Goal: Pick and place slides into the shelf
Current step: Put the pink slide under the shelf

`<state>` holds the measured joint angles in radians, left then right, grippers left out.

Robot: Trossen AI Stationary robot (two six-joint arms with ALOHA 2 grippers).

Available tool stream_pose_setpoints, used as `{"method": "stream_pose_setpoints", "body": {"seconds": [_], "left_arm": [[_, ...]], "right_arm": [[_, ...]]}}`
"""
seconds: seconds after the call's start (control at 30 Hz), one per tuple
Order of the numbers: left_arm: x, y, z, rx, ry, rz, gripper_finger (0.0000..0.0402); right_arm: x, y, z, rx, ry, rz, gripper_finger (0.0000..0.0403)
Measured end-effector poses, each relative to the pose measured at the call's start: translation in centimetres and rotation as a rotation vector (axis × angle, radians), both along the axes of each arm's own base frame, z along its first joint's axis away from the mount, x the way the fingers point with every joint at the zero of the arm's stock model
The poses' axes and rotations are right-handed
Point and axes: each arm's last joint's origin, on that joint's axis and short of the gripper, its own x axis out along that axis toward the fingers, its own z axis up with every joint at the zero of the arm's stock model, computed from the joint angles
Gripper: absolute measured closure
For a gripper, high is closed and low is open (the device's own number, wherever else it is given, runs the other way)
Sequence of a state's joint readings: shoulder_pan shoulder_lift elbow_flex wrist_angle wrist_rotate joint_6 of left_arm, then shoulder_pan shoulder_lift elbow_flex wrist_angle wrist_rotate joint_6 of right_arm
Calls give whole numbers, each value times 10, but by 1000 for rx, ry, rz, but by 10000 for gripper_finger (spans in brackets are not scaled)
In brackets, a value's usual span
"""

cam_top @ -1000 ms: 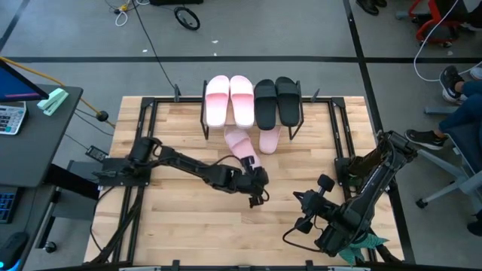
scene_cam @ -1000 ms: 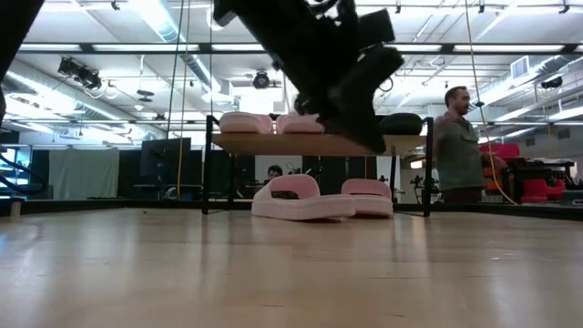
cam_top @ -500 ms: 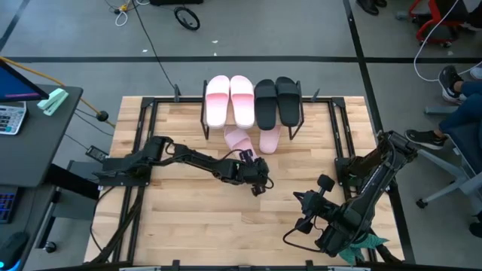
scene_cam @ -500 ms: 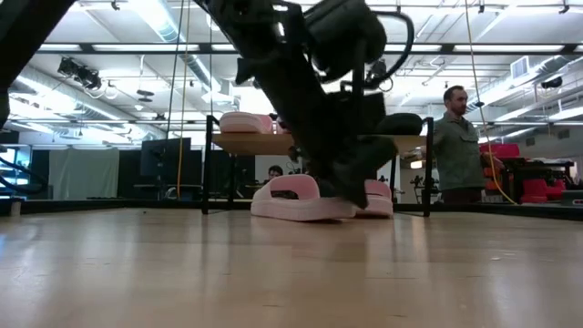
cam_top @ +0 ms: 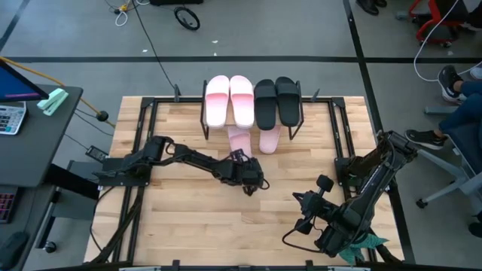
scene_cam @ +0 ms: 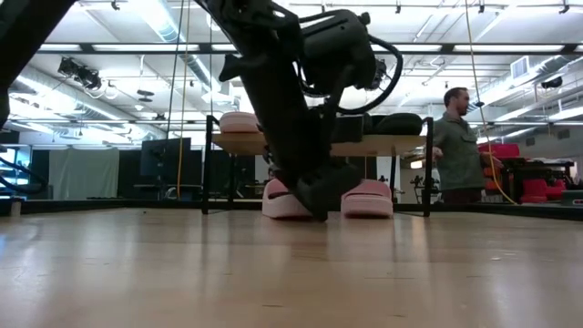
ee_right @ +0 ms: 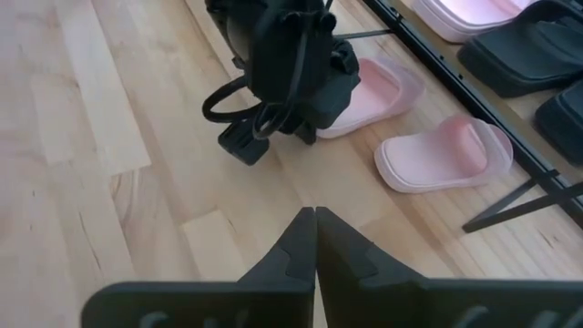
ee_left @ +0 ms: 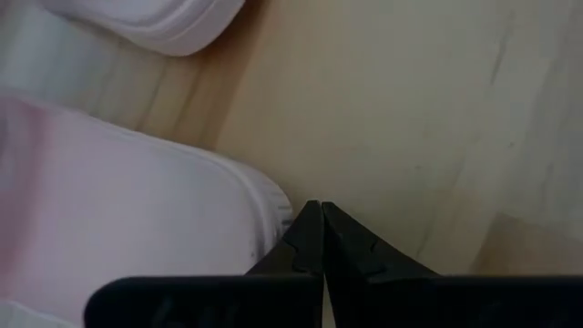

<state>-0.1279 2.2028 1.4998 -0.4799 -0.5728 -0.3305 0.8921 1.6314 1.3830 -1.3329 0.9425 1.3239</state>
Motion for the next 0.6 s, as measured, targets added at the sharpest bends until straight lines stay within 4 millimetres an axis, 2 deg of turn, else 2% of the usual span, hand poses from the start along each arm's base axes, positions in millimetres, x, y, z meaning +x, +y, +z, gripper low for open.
{"method": "stream_pose_setpoints", "body": {"seconds": [0.27, 0.43, 0.6], "left_arm": [[-7, 13, -2, 106, 98, 25, 399], [-16, 32, -4, 143, 179, 99, 398], [-12, 50, -3, 137, 140, 146, 398]], "right_arm": [[0, 0, 0, 2, -1, 0, 393], [0, 0, 0, 2, -1, 0, 393], [0, 0, 0, 2, -1, 0, 393]]}}
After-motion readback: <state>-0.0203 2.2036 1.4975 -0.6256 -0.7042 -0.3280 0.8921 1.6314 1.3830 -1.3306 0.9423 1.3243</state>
